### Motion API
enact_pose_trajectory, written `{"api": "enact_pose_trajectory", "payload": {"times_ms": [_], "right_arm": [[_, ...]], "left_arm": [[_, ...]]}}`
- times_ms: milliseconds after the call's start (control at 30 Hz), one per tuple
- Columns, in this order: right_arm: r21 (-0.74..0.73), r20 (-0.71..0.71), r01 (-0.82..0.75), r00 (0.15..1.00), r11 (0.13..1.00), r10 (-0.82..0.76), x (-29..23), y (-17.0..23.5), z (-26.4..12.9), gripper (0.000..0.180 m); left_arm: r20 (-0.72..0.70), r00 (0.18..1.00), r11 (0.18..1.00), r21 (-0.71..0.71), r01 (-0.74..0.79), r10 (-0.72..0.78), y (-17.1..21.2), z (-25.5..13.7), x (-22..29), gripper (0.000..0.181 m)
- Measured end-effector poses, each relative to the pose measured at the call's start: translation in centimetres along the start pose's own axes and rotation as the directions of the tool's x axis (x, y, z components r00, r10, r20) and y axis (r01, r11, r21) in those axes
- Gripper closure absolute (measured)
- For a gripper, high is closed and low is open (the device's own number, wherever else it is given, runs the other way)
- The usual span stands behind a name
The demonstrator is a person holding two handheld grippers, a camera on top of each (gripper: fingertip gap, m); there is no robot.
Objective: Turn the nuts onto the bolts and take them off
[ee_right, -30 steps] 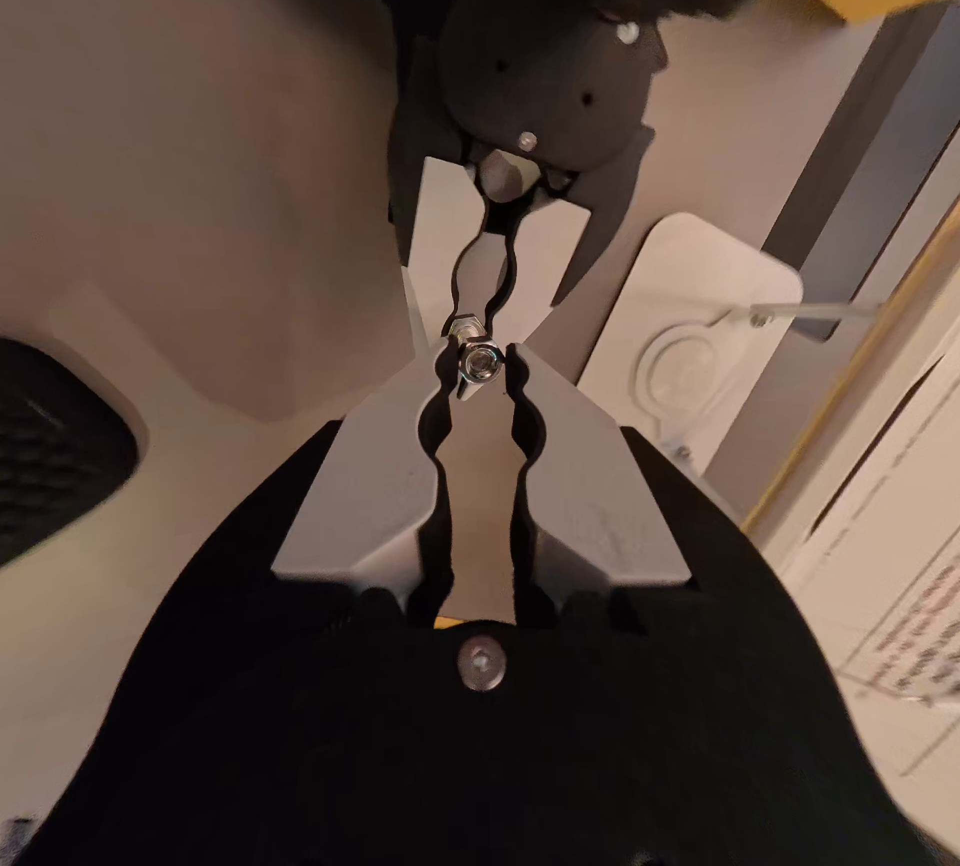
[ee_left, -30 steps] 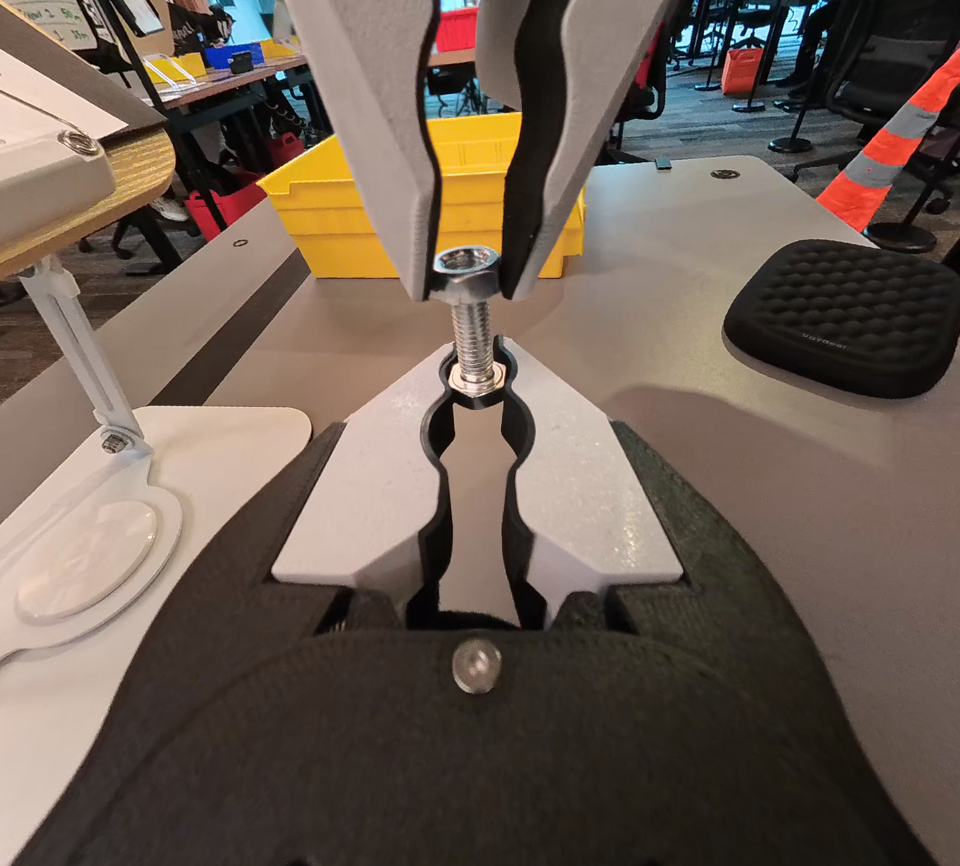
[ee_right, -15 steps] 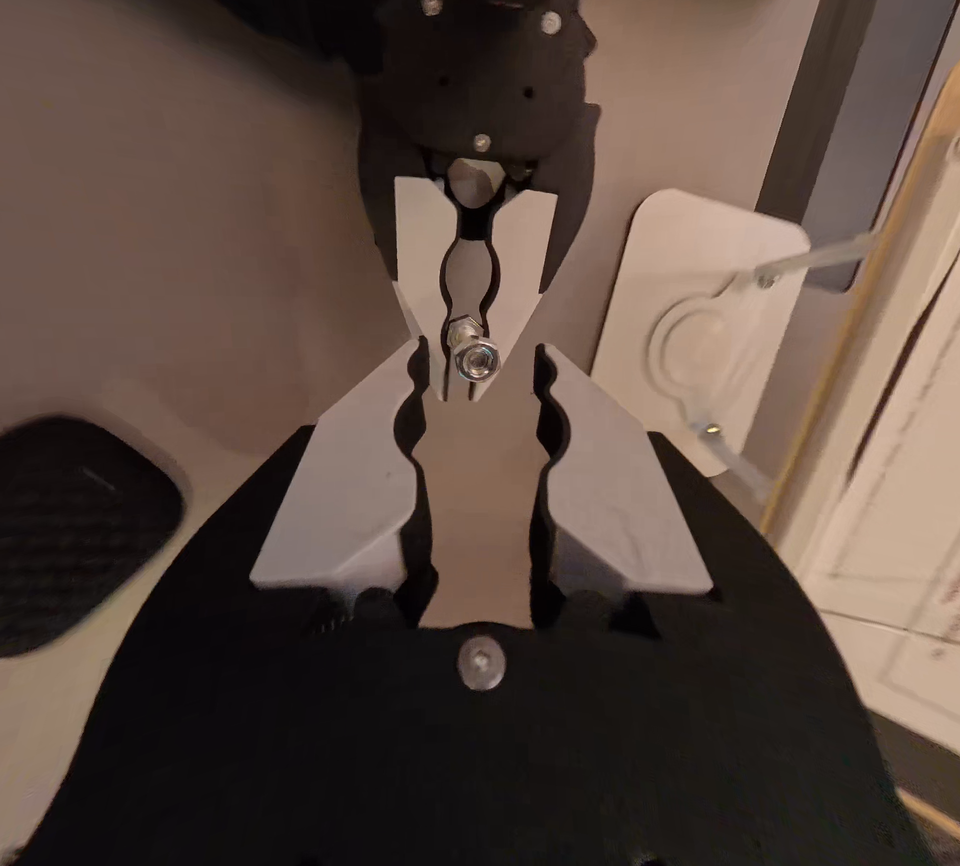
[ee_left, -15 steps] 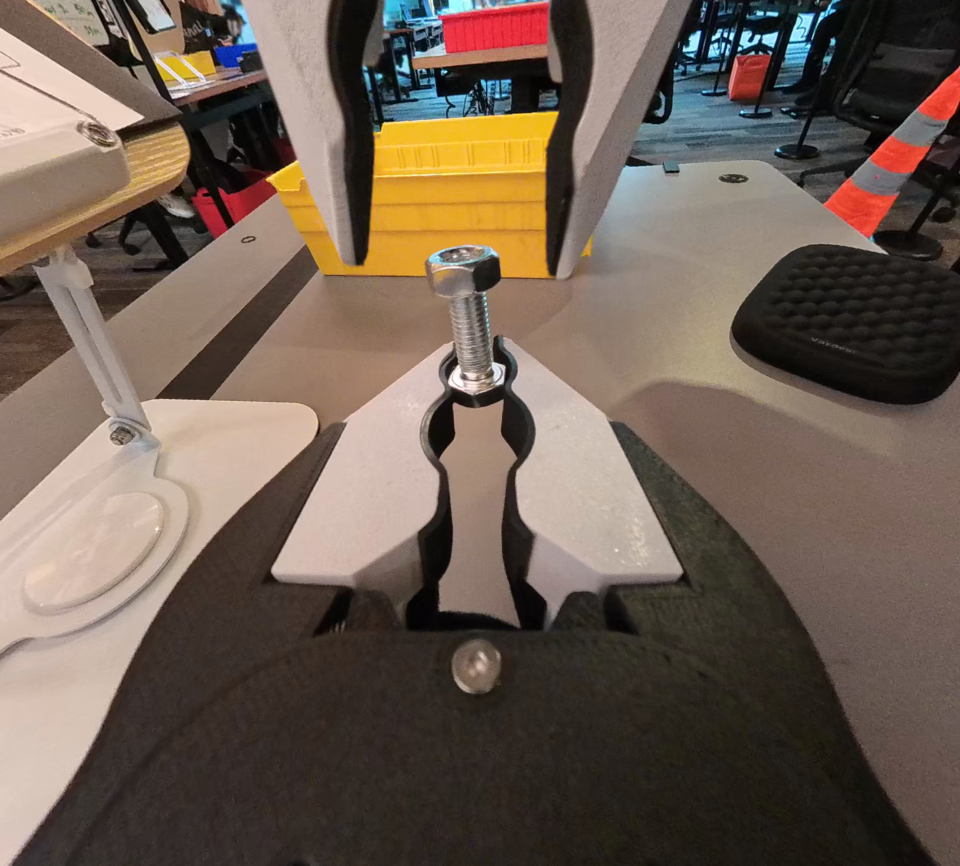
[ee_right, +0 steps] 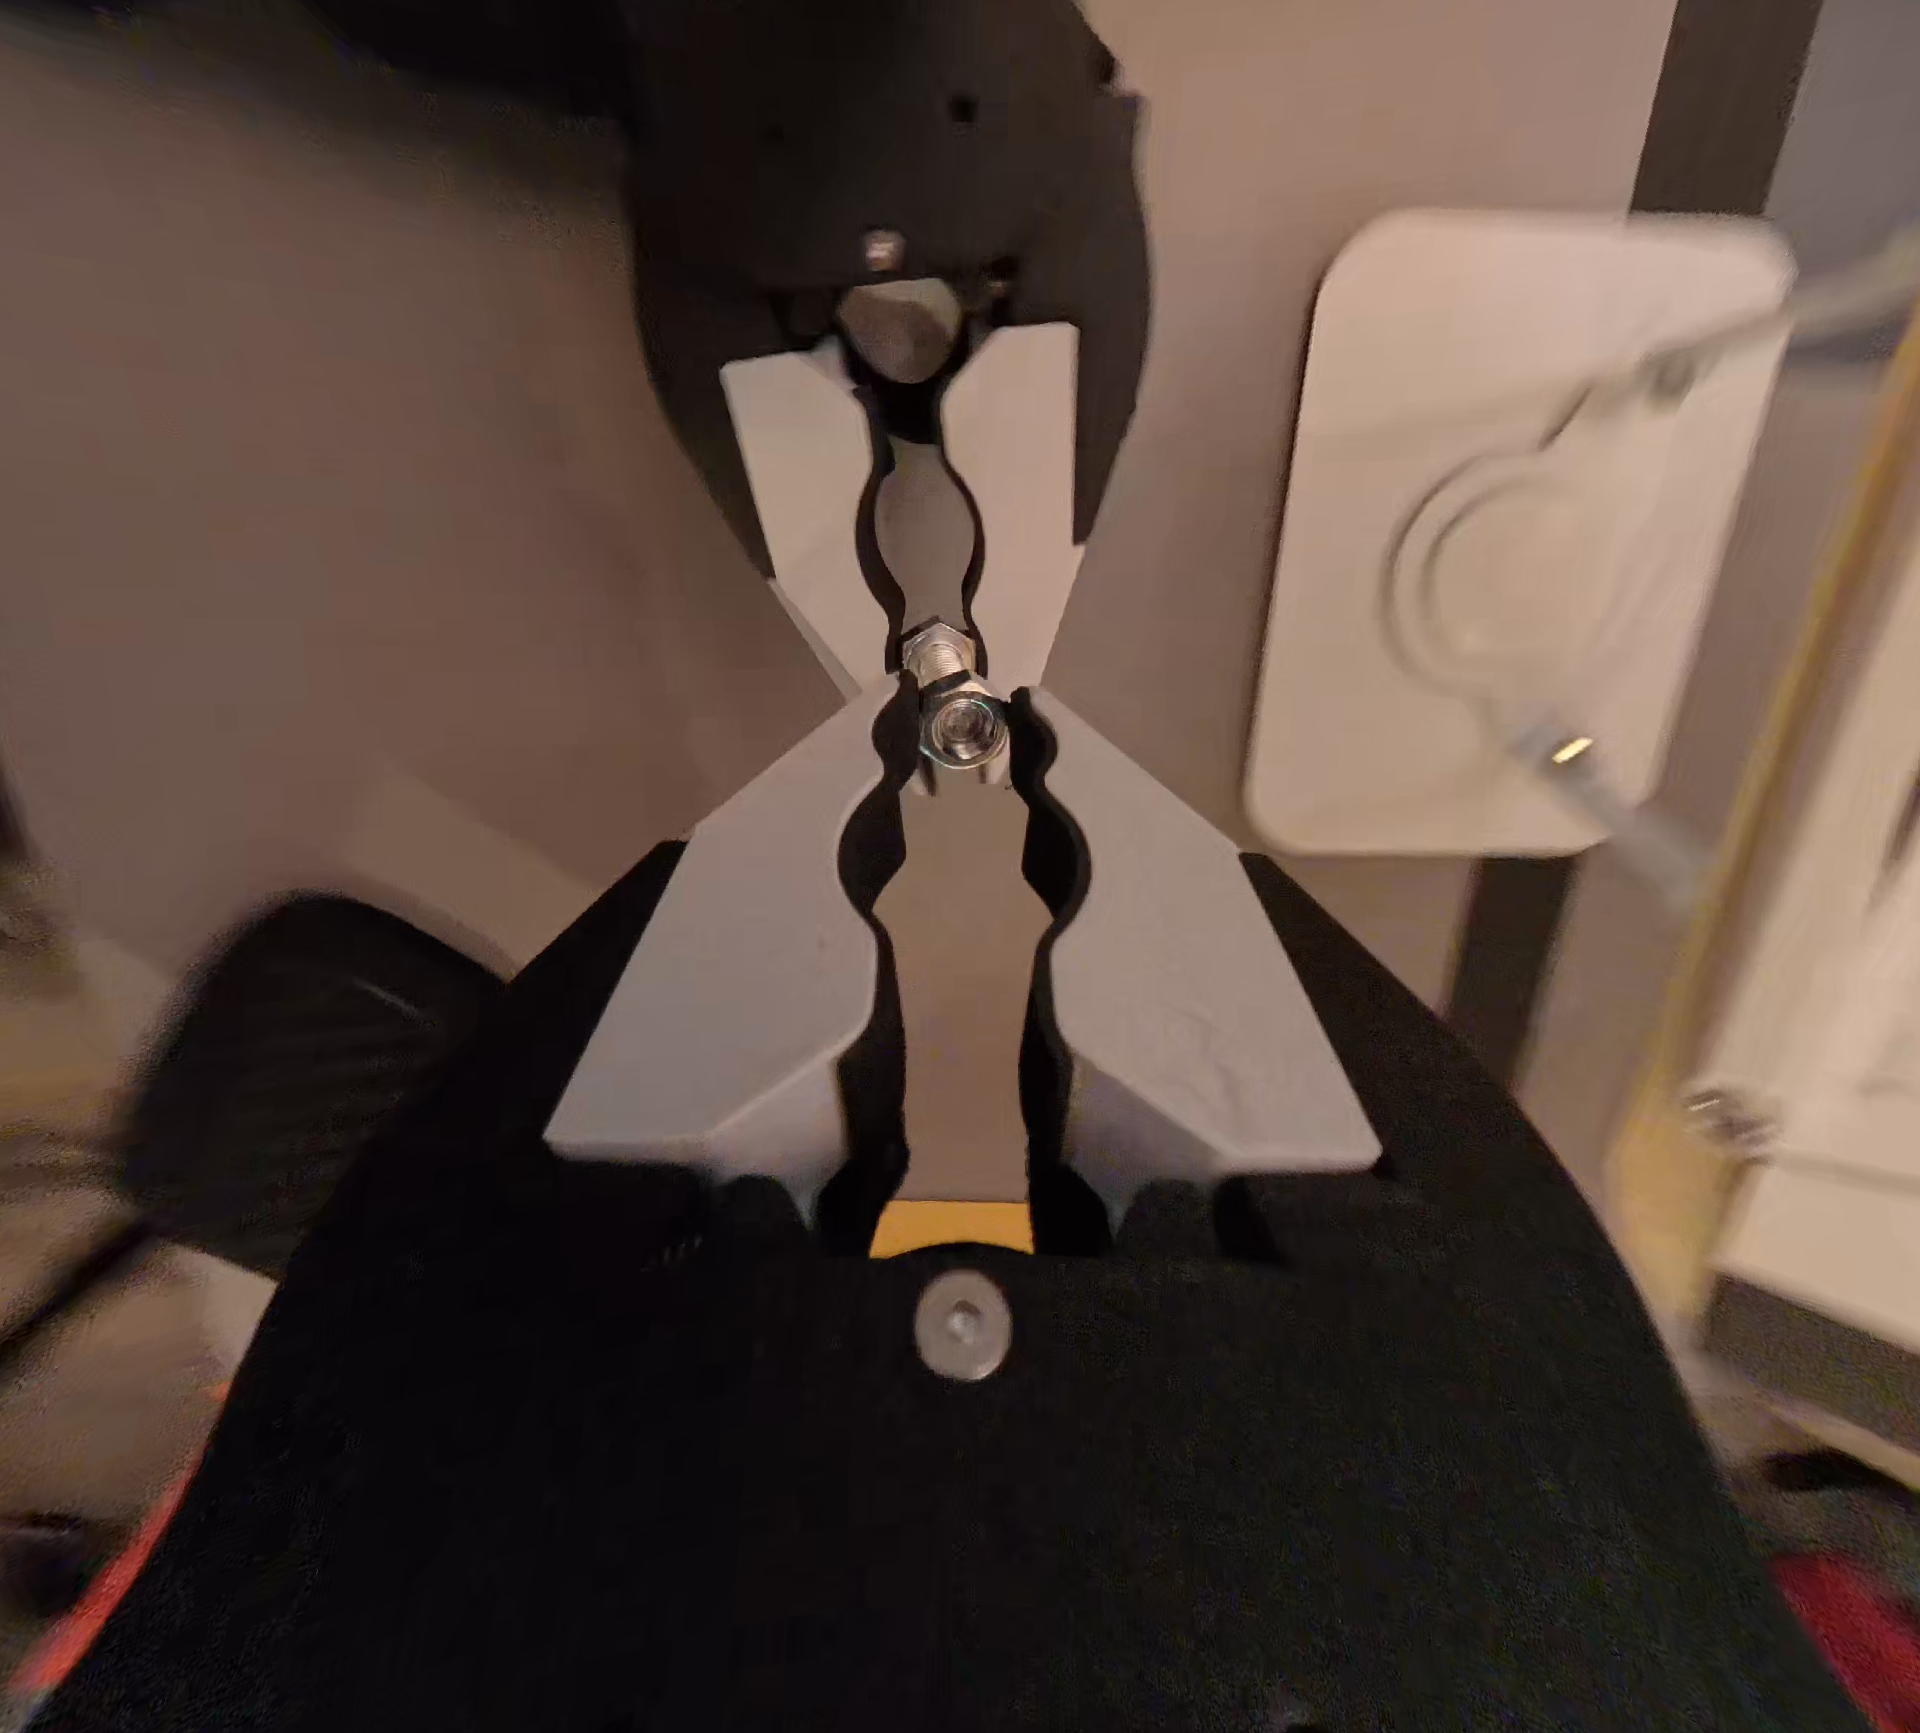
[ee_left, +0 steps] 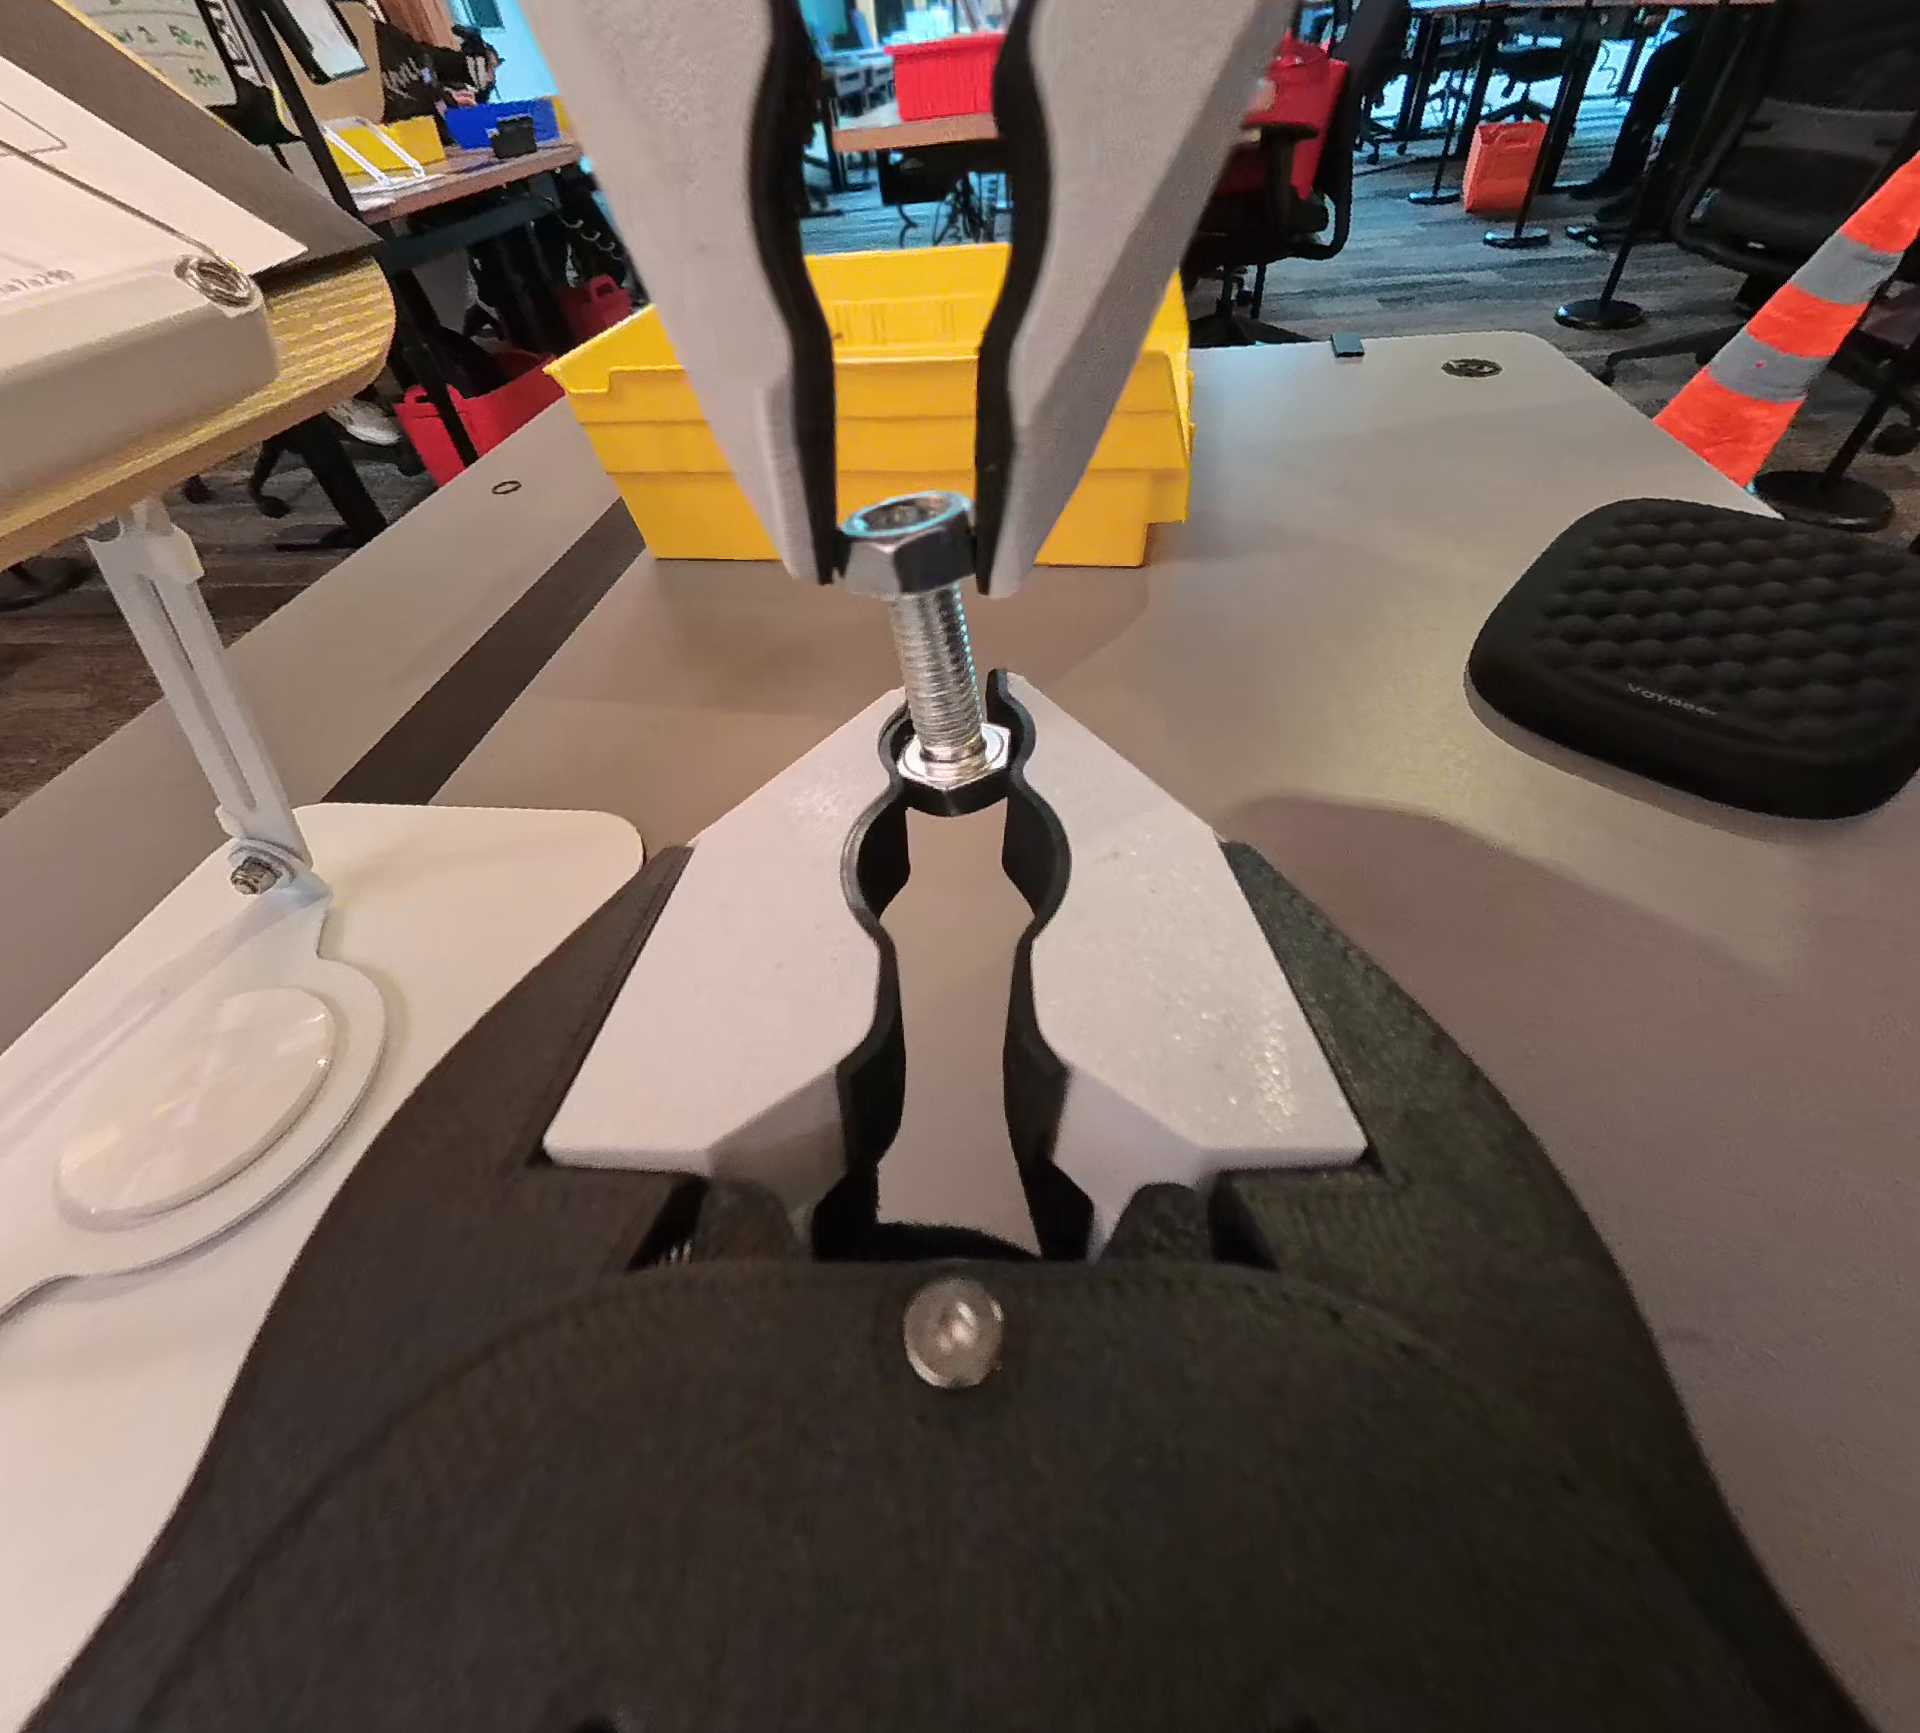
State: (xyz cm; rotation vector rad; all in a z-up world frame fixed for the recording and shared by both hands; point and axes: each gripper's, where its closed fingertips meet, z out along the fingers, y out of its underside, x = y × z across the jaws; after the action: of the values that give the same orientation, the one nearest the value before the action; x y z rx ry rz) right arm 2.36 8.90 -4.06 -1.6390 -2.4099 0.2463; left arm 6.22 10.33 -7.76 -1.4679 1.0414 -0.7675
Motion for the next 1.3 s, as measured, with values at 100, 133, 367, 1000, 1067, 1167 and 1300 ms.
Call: {"api": "enact_pose_trajectory", "payload": {"times_ms": [100,133,367,1000,1067,1167,1300], "right_arm": [[0.029,0.112,-0.266,0.959,0.964,0.261,-0.9,-0.2,0.6,0.164],[0.040,0.137,-0.292,0.949,0.956,0.284,-1.1,-0.3,0.7,0.164],[0.076,-0.002,0.029,1.000,0.997,-0.028,0.0,0.1,-0.8,0.139],[-0.038,-0.048,0.283,0.957,0.958,-0.285,-0.7,0.9,0.3,0.164],[-0.035,-0.051,0.184,0.981,0.982,-0.185,-0.6,0.9,0.4,0.164],[-0.029,-0.002,-0.175,0.984,0.984,0.175,-0.4,1.3,0.7,0.164],[0.029,0.114,-0.337,0.937,0.941,0.331,-0.5,1.2,0.7,0.141]], "left_arm": [[0.000,1.000,0.999,-0.041,-0.027,0.027,0.8,0.4,0.2,0.171],[-0.007,1.000,0.999,-0.046,-0.025,0.025,0.9,0.6,0.4,0.171],[-0.008,1.000,0.999,-0.030,-0.015,0.015,0.5,0.5,0.3,0.171],[-0.029,1.000,1.000,-0.023,-0.009,0.008,0.4,0.6,0.7,0.170],[-0.018,1.000,0.999,-0.031,-0.015,0.014,0.6,0.6,0.5,0.171],[-0.009,1.000,0.999,-0.039,-0.009,0.008,0.8,0.5,0.2,0.171],[-0.009,1.000,0.999,-0.044,-0.017,0.016,0.8,0.8,0.4,0.170]]}}
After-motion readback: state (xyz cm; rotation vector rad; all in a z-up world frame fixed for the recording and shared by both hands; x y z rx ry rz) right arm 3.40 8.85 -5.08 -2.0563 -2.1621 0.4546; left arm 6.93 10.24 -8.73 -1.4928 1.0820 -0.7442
